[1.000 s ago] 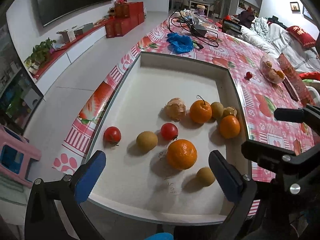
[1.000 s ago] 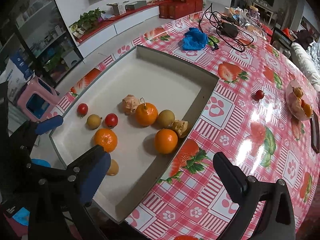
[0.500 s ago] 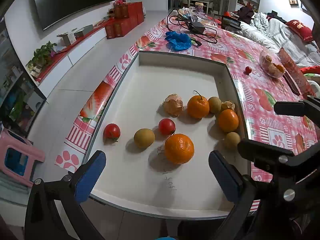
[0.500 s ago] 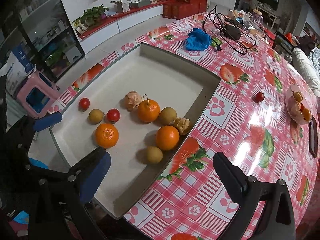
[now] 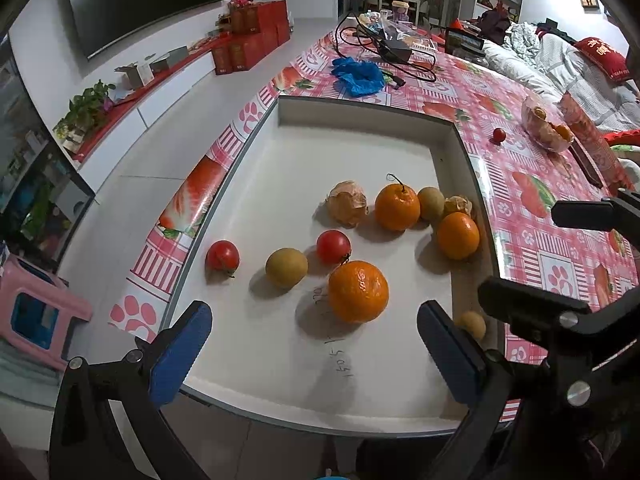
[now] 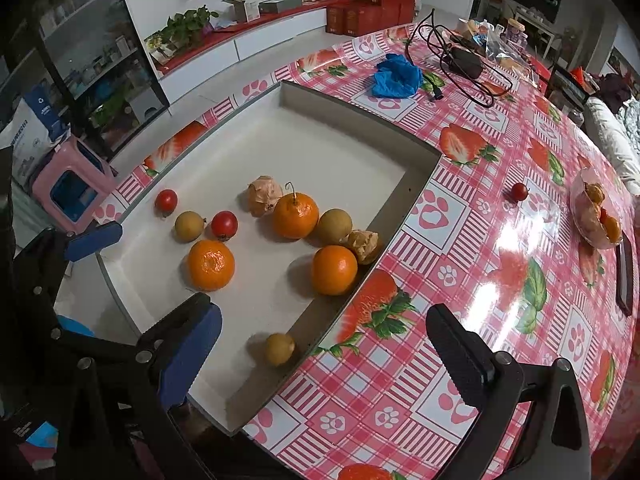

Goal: Organize fruits

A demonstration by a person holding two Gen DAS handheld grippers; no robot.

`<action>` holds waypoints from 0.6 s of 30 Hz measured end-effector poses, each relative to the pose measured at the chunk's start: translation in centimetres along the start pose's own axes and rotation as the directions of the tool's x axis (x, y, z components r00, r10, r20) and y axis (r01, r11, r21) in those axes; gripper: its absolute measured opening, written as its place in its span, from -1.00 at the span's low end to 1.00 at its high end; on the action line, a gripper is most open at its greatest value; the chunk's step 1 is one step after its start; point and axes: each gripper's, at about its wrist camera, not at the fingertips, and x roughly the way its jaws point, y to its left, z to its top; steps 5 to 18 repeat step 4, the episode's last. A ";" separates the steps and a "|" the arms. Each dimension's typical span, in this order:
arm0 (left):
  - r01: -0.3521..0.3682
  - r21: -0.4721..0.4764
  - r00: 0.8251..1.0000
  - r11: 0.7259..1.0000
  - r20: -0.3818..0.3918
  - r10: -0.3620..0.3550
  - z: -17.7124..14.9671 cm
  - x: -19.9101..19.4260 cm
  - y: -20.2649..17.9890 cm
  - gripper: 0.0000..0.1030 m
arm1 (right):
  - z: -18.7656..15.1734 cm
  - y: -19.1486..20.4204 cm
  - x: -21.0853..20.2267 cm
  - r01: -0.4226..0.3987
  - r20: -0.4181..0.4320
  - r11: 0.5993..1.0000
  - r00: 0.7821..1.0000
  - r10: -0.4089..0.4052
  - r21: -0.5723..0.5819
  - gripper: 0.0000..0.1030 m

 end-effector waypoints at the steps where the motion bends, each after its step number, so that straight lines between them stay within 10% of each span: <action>1: -0.003 0.000 1.000 1.000 0.005 0.003 0.0 -0.1 0.0 0.99 | 0.0 0.0 0.0 -0.001 0.000 1.000 1.000 0.001 0.000 1.00; 18: -0.015 0.014 0.999 1.000 0.032 0.015 -0.2 -0.4 -0.2 0.99 | 0.0 0.0 0.0 -0.001 0.001 1.000 1.000 0.001 -0.002 1.00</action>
